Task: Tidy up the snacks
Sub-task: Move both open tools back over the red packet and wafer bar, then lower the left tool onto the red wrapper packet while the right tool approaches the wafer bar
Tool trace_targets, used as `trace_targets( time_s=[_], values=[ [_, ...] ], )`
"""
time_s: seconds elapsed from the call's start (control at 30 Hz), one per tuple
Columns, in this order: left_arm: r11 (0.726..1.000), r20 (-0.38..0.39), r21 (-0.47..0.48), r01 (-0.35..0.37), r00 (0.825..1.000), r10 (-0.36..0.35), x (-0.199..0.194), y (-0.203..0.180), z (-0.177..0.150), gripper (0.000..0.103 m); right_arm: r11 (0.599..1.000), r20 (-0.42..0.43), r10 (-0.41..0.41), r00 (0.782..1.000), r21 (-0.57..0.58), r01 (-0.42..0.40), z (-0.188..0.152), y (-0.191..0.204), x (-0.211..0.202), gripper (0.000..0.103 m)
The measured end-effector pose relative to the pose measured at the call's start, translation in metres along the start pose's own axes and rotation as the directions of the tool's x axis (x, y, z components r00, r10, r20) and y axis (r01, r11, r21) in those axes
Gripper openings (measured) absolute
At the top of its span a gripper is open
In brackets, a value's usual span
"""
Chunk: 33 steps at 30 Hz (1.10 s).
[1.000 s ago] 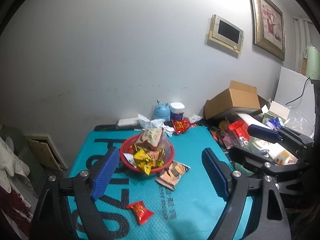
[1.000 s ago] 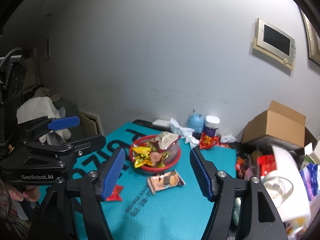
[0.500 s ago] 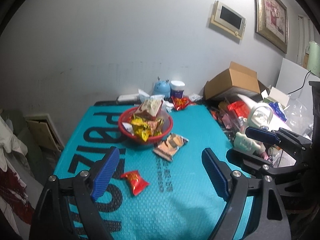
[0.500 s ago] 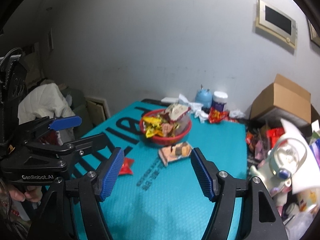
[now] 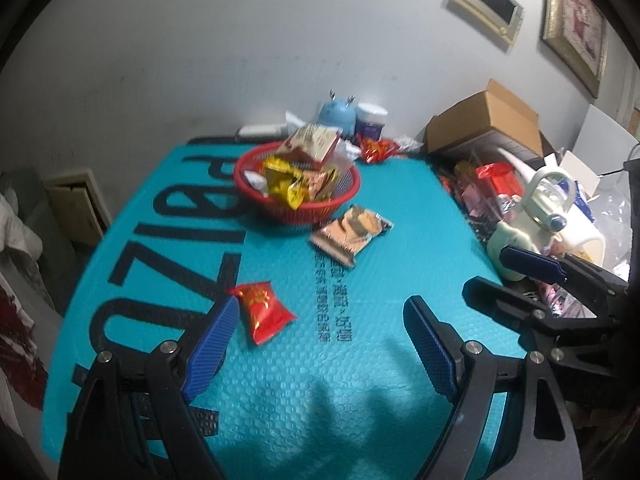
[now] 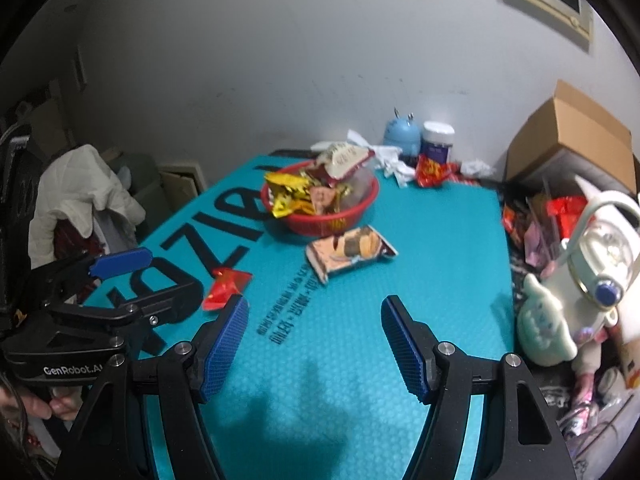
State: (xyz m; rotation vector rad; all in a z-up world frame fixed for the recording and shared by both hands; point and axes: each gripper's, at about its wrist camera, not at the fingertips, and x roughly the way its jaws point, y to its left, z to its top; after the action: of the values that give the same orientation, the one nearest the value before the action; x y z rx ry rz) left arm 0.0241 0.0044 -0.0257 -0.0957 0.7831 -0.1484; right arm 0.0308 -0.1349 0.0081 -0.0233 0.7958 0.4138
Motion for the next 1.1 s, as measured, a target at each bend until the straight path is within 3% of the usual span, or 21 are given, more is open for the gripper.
trace_targets(
  time_s=[0.67, 0.8, 0.87, 1.0, 1.1],
  values=[
    [0.997, -0.166, -0.02, -0.069, 0.984, 0.065, 0.092, 0.03, -0.005, 0.084, 0.999, -0.158, 0.023, 0.987, 0.031, -0.018, 0.005, -0.017, 0.085, 0.07],
    [0.996, -0.183, -0.021, -0.092, 0.979, 0.086, 0.107, 0.038, -0.005, 0.083, 0.999, -0.19, 0.031, 0.981, 0.044, -0.023, 0.009, -0.024, 0.107, 0.074],
    [0.994, -0.185, -0.015, -0.104, 0.978, 0.099, 0.112, 0.041, -0.005, 0.074, 0.998, -0.208, 0.034, 0.977, 0.05, -0.024, 0.013, -0.027, 0.12, 0.075],
    [0.994, -0.198, 0.003, -0.107, 0.975, 0.106, 0.124, 0.046, -0.009, 0.038, 0.997, -0.234, 0.033, 0.972, 0.082, -0.014, 0.021, -0.035, 0.144, 0.076],
    [0.993, -0.179, 0.03, -0.112, 0.977, 0.116, 0.125, 0.048, -0.008, 0.037, 0.995, -0.249, 0.023, 0.968, 0.103, 0.003, 0.026, -0.041, 0.161, 0.076]
  ],
)
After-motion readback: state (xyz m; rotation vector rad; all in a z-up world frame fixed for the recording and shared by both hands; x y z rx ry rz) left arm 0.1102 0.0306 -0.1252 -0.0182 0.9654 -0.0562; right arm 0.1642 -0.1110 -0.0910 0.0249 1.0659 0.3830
